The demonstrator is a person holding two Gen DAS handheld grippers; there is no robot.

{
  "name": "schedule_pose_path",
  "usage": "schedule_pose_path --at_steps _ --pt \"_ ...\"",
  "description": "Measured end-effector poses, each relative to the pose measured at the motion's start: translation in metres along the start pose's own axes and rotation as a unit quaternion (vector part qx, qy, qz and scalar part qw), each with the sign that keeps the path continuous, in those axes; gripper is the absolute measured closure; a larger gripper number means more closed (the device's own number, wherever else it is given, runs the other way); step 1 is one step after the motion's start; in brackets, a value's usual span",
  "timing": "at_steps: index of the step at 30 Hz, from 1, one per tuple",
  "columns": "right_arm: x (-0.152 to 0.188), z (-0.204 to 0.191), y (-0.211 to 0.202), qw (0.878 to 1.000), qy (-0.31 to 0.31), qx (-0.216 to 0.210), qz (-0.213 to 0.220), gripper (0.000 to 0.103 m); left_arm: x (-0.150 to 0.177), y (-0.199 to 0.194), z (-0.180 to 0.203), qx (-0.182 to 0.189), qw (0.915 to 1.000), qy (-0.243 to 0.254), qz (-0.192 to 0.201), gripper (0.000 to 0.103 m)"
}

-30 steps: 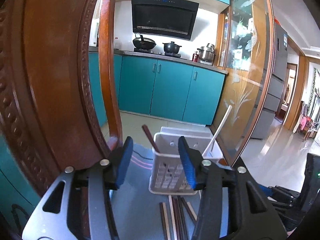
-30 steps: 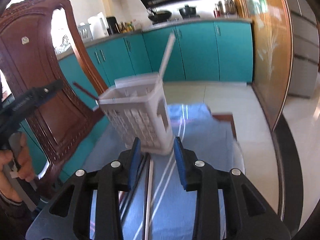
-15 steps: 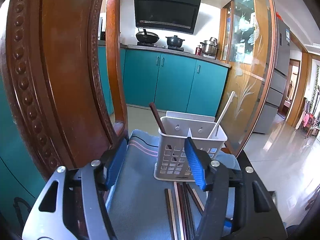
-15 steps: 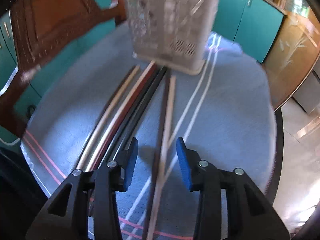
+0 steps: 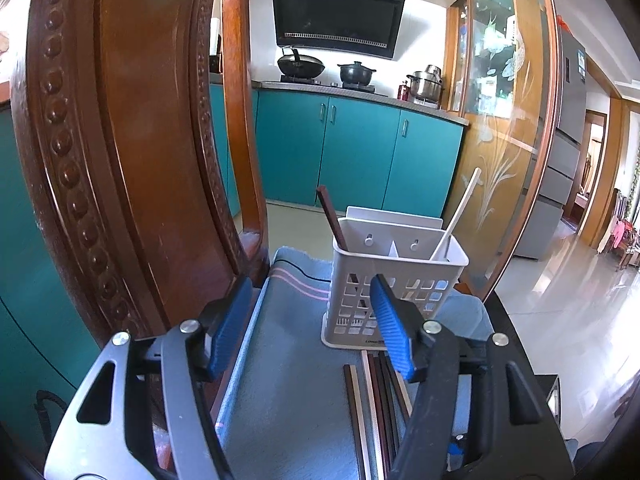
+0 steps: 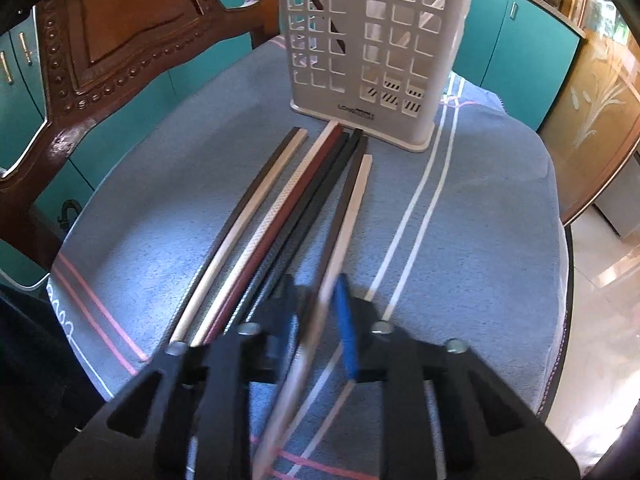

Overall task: Organize utensils
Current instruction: 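Move both grippers back down to the row of chopsticks, then close the right gripper on a light wooden chopstick, then reopen it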

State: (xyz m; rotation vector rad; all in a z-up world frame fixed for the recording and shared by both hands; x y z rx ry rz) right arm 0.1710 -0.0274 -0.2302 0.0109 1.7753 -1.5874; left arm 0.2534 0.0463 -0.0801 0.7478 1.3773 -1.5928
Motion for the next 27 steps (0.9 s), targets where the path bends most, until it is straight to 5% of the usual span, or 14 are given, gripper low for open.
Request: schedule_pose_path --at_steps 12,27 --pt "0.012 0.037 -0.003 0.994 0.105 -0.034 -0.017 0.091 0.015 0.011 0.000 -0.011 0.9992 0.016 -0.034 0.038" --pt "0.017 0.062 -0.015 0.985 0.166 -0.037 -0.006 0.094 0.084 0.040 -0.006 -0.018 0.9849 0.026 -0.170 0.037"
Point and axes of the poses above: each gripper's, at about its wrist camera, not at the fingertips, and y roughly the way its jaws point, z to its right, x to its underside, the point moved 9 cm from there along y, roughly the way its jaws point, and after that the axes turned 7 degrees about -y, right-handed, at the moved point
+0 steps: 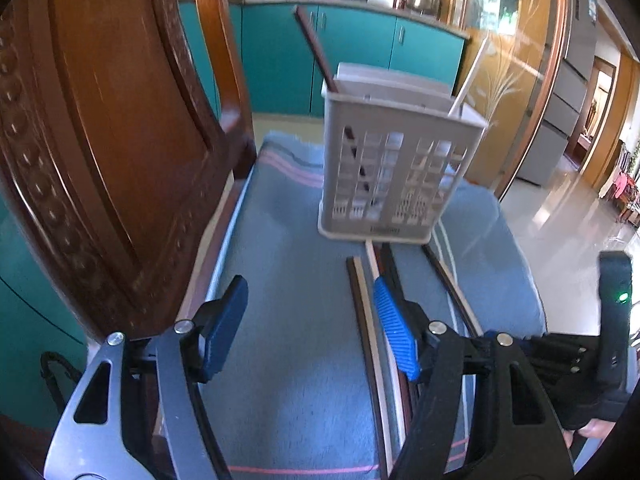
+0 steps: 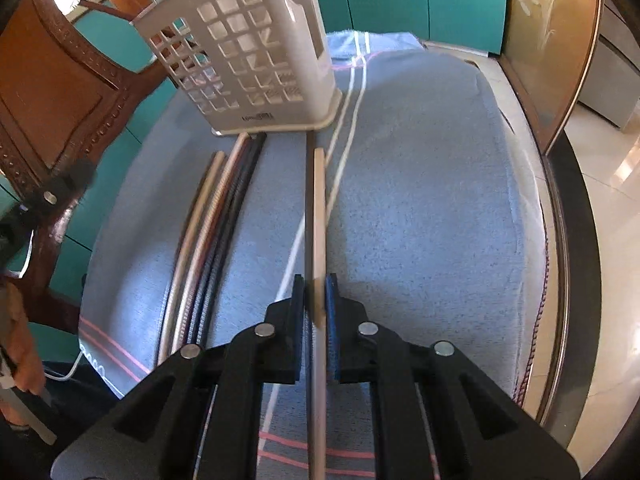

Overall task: Organize utensils
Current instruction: 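Close the right gripper on a light wooden chopstick, then reopen it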

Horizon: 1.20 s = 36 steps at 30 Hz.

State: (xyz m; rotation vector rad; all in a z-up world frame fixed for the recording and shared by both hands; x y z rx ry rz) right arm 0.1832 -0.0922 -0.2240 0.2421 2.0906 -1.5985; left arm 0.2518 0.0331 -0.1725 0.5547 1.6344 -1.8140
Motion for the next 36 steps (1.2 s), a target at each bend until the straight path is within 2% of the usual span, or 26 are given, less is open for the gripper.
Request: schedule_pose_path --at_steps 3,7,14,17,23,27,32,36 --pt "-0.003 -0.005 -0.009 1.000 -0.011 -0.006 0.017 0.094 0.005 0.007 -0.003 0.002 0.9997 -0.006 -0.022 0.036" --pt "-0.003 -0.006 -0.007 1.000 -0.018 -0.002 0.013 0.094 0.013 0.014 -0.004 0.000 0.9992 -0.004 -0.040 0.036" --pt "0.000 0.000 0.007 0.999 -0.032 0.042 -0.005 0.090 0.027 0.027 -0.004 0.002 0.9975 -0.009 -0.069 0.036" --pt "0.002 -0.002 0.011 0.999 -0.037 0.037 -0.011 0.089 0.029 0.030 -0.005 0.000 0.9972 -0.008 -0.074 0.035" --pt "0.000 -0.014 0.008 1.000 -0.027 -0.012 -0.005 0.089 0.031 0.034 -0.008 -0.005 0.9965 -0.010 -0.083 0.035" --pt "-0.003 -0.017 0.009 0.999 -0.034 -0.013 0.003 0.083 0.038 0.043 -0.007 -0.005 0.9947 -0.005 -0.103 0.035" --pt "-0.002 -0.018 0.015 0.999 -0.037 -0.005 -0.007 0.082 0.047 0.053 -0.002 0.002 0.9925 -0.002 -0.122 0.035" --pt "-0.008 -0.008 0.012 1.000 -0.016 -0.005 0.003 0.082 0.049 0.063 0.001 0.007 0.9911 -0.004 -0.132 0.035"
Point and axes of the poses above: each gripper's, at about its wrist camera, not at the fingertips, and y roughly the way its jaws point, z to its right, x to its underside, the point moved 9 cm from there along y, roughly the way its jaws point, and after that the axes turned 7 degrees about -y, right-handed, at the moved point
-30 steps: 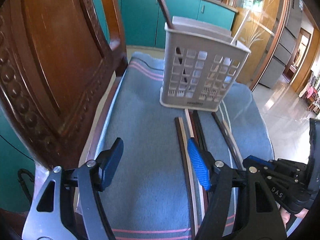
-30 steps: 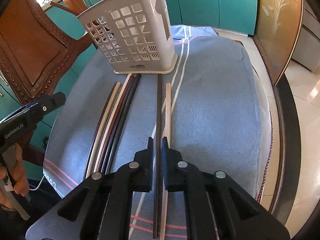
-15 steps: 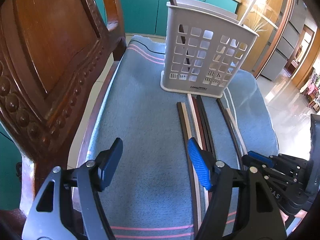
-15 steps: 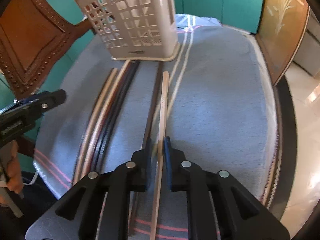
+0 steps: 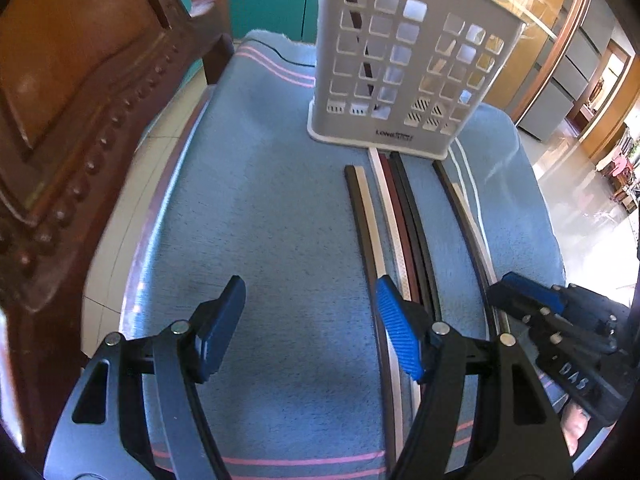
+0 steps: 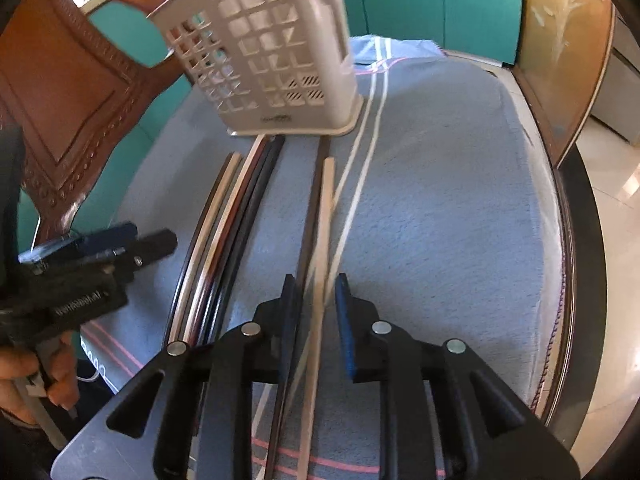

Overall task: Organize utensils
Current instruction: 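Close the right gripper on a light wooden chopstick, then reopen it, then grasp a dark brown chopstick with the left gripper while the right grasps a light wooden one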

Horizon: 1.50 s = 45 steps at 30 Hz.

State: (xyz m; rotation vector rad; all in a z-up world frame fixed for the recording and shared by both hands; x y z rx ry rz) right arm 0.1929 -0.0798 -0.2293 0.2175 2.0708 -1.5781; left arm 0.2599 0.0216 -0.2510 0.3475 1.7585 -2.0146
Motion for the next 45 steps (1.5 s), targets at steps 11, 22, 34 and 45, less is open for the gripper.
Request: schedule_pose_path --at_steps 11,22,34,45 --pt "0.003 0.007 0.001 1.000 -0.004 0.023 -0.006 0.082 0.003 0.014 0.010 0.004 0.9999 0.001 -0.013 0.035" --pt "0.003 0.013 -0.001 0.999 0.002 0.036 -0.007 0.081 -0.001 0.014 0.007 0.000 1.0000 0.001 -0.004 0.047" --pt "0.002 0.013 0.000 0.999 0.010 0.038 -0.007 0.080 0.000 0.010 0.009 0.014 0.9998 0.001 -0.010 0.071" --pt "0.003 0.015 0.000 0.998 -0.002 0.060 -0.006 0.078 0.003 0.011 0.011 0.009 0.9997 0.019 -0.014 0.071"
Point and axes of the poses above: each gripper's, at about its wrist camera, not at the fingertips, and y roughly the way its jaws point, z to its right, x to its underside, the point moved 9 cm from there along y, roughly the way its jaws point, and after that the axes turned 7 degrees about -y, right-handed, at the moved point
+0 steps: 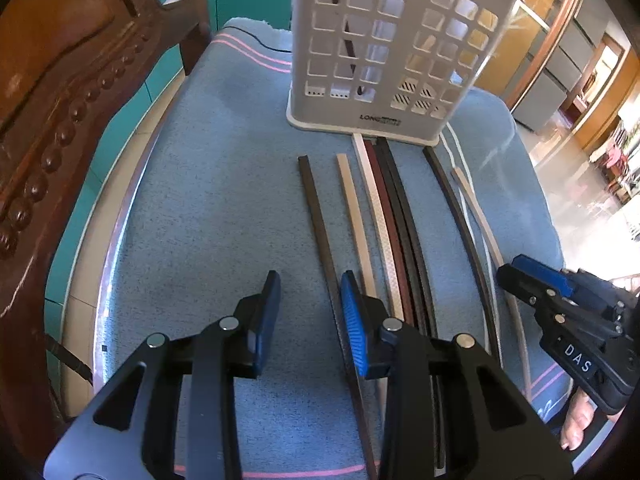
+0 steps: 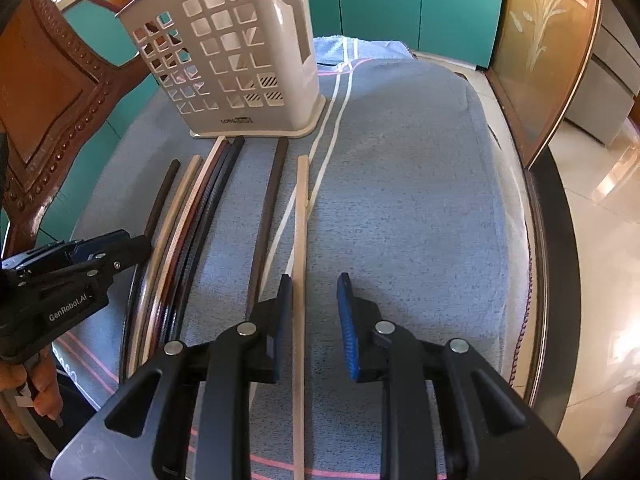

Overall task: Organize utensils
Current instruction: 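Grasp a dark brown chopstick with the left gripper while the right grasps a light wooden one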

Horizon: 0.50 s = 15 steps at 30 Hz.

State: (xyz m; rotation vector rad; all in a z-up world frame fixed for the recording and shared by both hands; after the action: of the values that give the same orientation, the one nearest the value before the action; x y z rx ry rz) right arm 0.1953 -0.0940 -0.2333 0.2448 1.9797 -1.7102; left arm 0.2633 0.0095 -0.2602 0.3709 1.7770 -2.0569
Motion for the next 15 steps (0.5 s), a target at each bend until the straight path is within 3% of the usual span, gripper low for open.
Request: schedule_pose_path --at_steps 4,8,15 --pt "0.001 -0.002 -0.001 1.000 -0.002 -0.001 0.001 0.076 0.000 0.001 0.004 -0.002 1.0000 0.002 0.003 0.073" --pt "0.001 -0.002 0.000 1.000 -0.001 -0.002 0.001 0.075 0.000 0.002 0.009 0.008 1.0000 0.002 0.003 0.092" --pt "0.001 -0.001 -0.001 1.000 -0.001 -0.003 0.001 0.075 0.002 -0.002 0.018 0.020 0.9997 0.011 0.008 0.096"
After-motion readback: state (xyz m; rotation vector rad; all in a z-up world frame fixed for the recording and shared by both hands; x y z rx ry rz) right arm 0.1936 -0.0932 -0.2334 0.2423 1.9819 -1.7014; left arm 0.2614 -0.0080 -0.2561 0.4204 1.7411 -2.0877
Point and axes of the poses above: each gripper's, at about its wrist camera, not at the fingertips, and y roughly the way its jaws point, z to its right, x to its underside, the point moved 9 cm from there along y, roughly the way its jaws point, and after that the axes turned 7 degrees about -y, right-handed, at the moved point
